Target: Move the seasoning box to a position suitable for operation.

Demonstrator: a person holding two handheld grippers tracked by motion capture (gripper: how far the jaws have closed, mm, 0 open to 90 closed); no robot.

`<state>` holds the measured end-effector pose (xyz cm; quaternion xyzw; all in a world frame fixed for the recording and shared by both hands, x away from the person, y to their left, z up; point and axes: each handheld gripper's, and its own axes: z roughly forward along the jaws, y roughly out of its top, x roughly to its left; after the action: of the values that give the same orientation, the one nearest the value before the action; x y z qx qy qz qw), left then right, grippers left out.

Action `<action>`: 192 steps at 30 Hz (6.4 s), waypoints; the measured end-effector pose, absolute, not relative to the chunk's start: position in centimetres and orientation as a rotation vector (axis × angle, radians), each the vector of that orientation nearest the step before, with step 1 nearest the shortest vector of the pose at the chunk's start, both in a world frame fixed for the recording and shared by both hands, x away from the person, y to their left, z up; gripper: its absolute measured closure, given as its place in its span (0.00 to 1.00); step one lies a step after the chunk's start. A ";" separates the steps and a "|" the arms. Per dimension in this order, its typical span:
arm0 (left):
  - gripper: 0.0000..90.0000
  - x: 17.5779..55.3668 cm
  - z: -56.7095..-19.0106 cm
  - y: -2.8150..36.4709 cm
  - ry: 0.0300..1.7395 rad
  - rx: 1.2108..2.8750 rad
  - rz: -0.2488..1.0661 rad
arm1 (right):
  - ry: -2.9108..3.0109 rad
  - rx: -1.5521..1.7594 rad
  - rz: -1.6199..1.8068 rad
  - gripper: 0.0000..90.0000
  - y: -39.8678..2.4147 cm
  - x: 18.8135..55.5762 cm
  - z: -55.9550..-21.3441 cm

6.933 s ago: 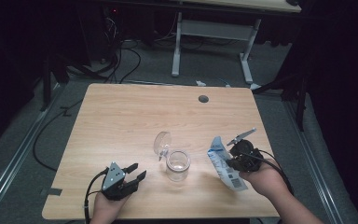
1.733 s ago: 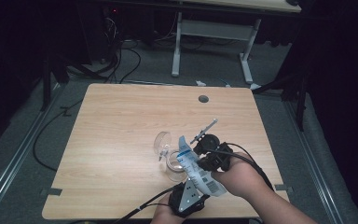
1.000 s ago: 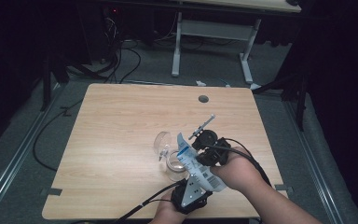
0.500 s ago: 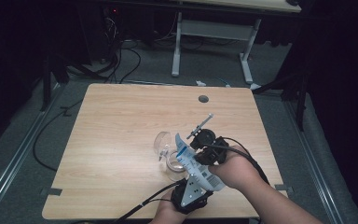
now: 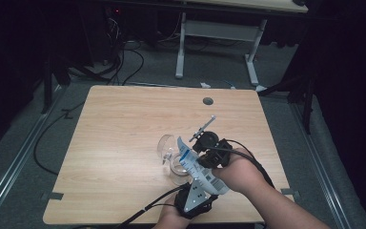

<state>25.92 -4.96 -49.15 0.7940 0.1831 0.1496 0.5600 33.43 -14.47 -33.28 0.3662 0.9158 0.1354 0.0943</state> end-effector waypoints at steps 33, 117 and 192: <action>0.69 26.0 -48.5 -5.1 0.423 1.852 0.330 | 2.718 1.070 0.389 1.00 -14.5 33.6 -32.8; 0.69 26.4 -48.1 -4.8 0.429 1.833 0.306 | 2.725 1.046 0.401 1.00 -14.1 34.2 -32.7; 0.69 26.5 -47.8 -4.7 0.424 1.817 0.300 | 2.724 1.028 0.397 1.00 -13.9 34.3 -32.4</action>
<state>26.46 -4.75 -47.80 0.7791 0.1817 0.1288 0.5859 34.26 -13.91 -32.43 0.3481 0.9222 0.1345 0.1014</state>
